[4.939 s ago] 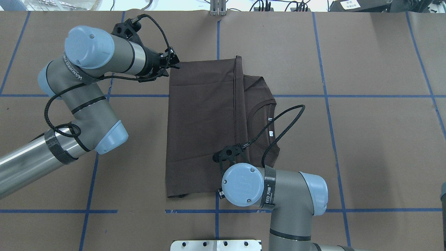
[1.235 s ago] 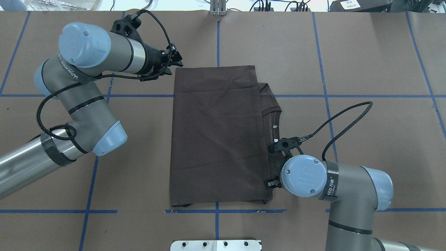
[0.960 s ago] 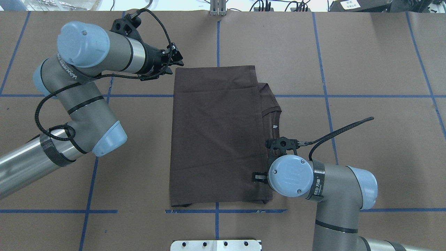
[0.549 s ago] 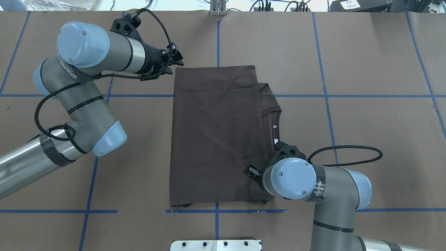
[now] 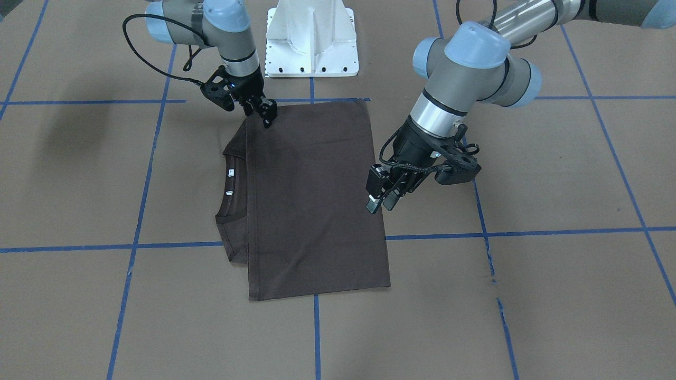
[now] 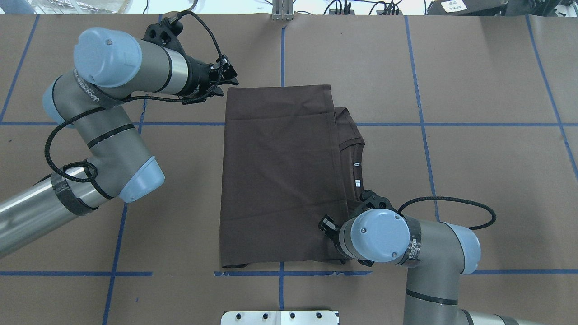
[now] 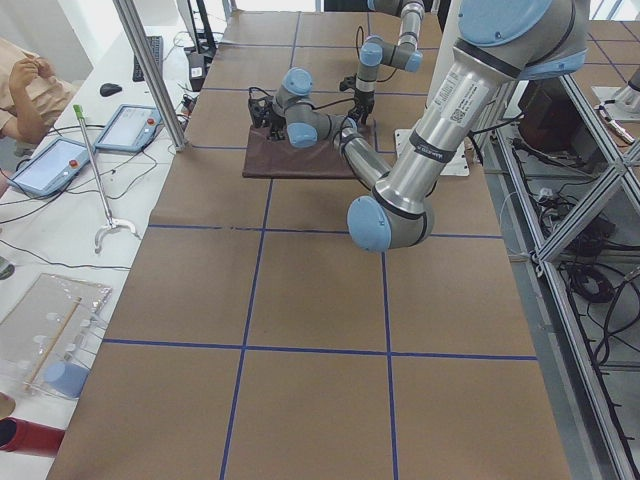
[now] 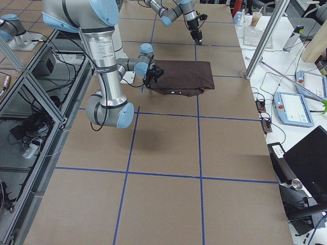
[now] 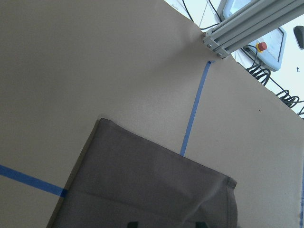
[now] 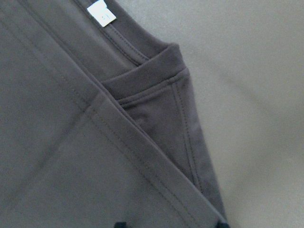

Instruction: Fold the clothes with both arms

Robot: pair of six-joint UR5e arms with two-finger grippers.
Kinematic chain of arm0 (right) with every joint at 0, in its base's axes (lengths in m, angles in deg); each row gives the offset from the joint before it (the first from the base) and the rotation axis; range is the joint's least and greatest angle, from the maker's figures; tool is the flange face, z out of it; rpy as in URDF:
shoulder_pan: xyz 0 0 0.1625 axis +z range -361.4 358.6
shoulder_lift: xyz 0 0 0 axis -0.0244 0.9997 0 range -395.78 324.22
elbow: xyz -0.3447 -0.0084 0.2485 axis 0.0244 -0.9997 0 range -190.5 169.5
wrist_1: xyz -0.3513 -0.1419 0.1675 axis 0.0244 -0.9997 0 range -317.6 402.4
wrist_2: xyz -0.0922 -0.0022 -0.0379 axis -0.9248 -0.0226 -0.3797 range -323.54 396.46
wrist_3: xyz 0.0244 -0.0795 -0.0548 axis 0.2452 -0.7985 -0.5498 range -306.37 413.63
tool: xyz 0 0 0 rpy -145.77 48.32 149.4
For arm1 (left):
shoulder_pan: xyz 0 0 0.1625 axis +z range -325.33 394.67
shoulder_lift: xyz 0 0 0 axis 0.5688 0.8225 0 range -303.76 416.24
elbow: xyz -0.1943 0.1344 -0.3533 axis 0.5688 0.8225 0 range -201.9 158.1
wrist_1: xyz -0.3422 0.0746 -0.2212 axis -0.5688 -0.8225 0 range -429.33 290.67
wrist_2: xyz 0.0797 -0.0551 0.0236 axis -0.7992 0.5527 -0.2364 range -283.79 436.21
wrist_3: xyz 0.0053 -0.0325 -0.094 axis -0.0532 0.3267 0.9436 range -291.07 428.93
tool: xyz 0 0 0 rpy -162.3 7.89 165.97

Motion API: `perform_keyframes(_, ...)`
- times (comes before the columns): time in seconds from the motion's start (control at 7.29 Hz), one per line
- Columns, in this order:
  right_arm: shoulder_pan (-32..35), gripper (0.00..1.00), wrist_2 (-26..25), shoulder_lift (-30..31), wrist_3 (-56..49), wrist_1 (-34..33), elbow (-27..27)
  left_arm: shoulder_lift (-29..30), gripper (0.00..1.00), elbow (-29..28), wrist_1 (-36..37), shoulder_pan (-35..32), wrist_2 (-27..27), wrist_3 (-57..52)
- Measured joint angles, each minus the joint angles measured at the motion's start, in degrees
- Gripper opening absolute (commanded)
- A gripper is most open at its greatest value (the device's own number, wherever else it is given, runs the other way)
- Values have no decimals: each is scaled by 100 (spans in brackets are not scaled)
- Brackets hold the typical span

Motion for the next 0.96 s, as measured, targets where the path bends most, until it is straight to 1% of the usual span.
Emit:
perform_keyframes(0.27,3,70,2,32,9,-8,42,0,50,-3,0,0,0,6)
perform_keyframes(0.41,5,56,3,56,14,-8,57,0,50,-8,0,0,0,5)
perform_keyframes(0.55,4,10,1,86,21,-4,60,0,50,-12,0,1,0,4)
perform_keyframes(0.69,3,0,-1,108,25,-2,60,0,50,-17,0,5,0,4)
perform_keyframes(0.96,-12,0,14,122,16,4,68,0,50,-23,0,8,0,-1)
